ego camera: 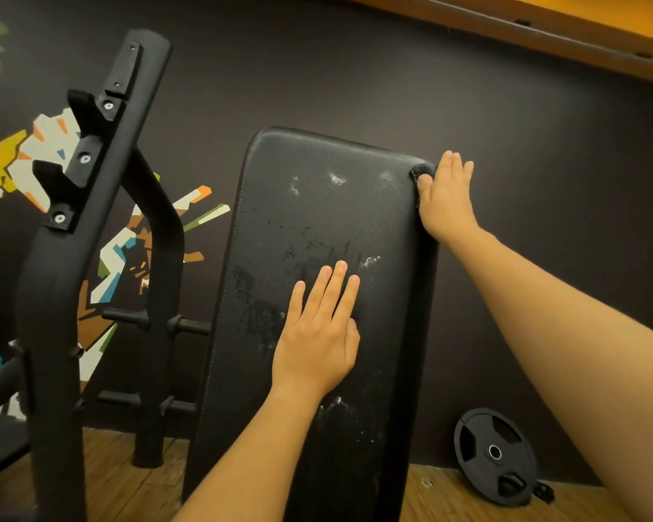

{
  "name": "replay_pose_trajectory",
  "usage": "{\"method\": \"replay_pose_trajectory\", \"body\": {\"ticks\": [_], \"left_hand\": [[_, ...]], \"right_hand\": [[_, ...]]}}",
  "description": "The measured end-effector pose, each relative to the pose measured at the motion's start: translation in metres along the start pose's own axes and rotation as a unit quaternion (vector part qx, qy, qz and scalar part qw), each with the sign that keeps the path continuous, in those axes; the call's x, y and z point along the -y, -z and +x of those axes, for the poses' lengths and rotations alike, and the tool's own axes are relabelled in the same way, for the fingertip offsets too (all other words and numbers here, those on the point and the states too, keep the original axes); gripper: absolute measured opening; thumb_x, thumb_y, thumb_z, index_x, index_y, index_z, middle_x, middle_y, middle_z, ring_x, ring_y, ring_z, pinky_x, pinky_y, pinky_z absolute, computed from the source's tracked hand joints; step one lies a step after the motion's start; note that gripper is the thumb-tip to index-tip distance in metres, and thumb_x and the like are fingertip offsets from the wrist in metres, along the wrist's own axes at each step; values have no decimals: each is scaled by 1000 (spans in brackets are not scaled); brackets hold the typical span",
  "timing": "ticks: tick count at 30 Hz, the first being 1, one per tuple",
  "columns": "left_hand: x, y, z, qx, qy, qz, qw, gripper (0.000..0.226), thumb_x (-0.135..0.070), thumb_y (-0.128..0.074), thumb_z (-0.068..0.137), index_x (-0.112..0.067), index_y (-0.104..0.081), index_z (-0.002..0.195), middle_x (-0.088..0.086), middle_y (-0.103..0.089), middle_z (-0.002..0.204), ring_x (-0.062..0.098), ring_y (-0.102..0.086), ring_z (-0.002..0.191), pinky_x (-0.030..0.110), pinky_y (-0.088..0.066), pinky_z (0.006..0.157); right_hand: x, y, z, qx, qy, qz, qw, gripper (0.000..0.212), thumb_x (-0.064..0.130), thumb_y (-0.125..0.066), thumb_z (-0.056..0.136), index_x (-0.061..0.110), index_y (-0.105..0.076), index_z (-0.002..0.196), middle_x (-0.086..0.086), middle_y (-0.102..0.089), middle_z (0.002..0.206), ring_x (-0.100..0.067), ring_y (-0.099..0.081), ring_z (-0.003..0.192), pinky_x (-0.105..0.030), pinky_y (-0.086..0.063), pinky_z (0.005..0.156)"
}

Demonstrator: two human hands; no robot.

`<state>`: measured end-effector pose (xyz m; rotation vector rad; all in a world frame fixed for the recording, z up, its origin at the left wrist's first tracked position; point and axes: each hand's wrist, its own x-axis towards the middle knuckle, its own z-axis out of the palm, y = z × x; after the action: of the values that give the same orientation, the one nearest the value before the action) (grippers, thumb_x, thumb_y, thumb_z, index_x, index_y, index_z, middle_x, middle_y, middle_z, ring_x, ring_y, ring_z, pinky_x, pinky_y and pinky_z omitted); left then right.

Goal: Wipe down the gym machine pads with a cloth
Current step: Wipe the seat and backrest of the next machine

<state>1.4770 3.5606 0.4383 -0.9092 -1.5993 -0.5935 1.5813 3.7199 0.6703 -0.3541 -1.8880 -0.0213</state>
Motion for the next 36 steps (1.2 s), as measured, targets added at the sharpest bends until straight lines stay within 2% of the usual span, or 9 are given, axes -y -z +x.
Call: {"method": "replay_pose_trajectory", "body": {"ticks": [5, 8, 12, 16, 19, 24, 29, 31, 36], "left_hand": [[0, 1, 0, 4, 0, 0, 1000, 63, -35, -33, 103, -17, -22, 162, 7, -13, 170, 24, -8, 157, 51, -17, 126], [-1, 2, -1, 3, 1, -4, 1000, 63, -35, -33, 103, -17, -21, 162, 7, -13, 170, 24, -8, 157, 51, -17, 126], [0, 1, 0, 2, -1, -6, 1000, 63, -35, -34, 103, -17, -23, 162, 6, -13, 170, 24, -8, 157, 51, -16, 126], [0, 2, 0, 2, -2, -5, 1000, 63, -34, -31, 103, -16, -22, 162, 7, -13, 170, 24, -8, 157, 51, -15, 126], [0, 3, -1, 1, -1, -5, 1000, 62, -34, -30, 103, -16, -21, 162, 7, -13, 170, 25, -9, 157, 51, -16, 126], [-1, 3, -1, -7, -6, -4, 1000, 62, -34, -31, 103, -15, -23, 162, 8, -15, 170, 25, -12, 157, 52, -18, 125], [0, 4, -1, -10, -4, -2, 1000, 62, -33, -30, 103, -15, -24, 161, 8, -16, 169, 26, -13, 157, 52, -18, 125], [-1, 4, -1, -10, -3, -7, 1000, 61, -33, -31, 103, -15, -24, 161, 8, -16, 169, 26, -13, 157, 52, -18, 125], [-1, 4, -1, -11, -3, -9, 1000, 62, -33, -32, 103, -16, -24, 161, 8, -16, 169, 25, -13, 157, 52, -18, 125]], "right_hand": [[-2, -13, -50, -28, 36, -27, 999, 60, 19, -31, 112, -13, -6, 156, -30, -2, 166, -48, 8, 154, -46, 5, 126], [-11, -20, -48, -38, 56, -55, 996, 61, 23, -26, 111, -15, -8, 155, -33, -7, 165, -50, 3, 153, -52, 3, 127], [-10, -11, -21, -27, 30, -46, 998, 61, 22, -29, 111, -13, -8, 156, -29, -7, 166, -46, 3, 154, -48, 5, 126], [2, -14, -56, -46, 41, -22, 998, 60, 19, -31, 112, -12, -6, 157, -28, 1, 167, -47, 11, 154, -46, 5, 126], [-1, -15, -74, -29, 58, -35, 997, 61, 19, -33, 112, -10, -7, 158, -27, 2, 168, -46, 12, 154, -45, 4, 125], [-11, 1, -29, -5, 76, -28, 997, 59, 20, -34, 111, -12, -13, 156, -30, -4, 166, -49, 7, 153, -52, 4, 126], [0, -14, -81, -25, 42, 28, 998, 61, 21, -34, 112, -7, -7, 159, -23, 3, 169, -41, 13, 155, -42, 4, 126], [-5, -18, -99, -18, 51, 19, 998, 61, 20, -34, 112, -8, -7, 158, -24, 3, 169, -42, 12, 155, -43, 4, 126], [-11, -9, -73, 17, 49, 9, 999, 61, 23, -31, 112, -7, -7, 159, -24, 2, 169, -41, 13, 155, -46, 7, 127]]}}
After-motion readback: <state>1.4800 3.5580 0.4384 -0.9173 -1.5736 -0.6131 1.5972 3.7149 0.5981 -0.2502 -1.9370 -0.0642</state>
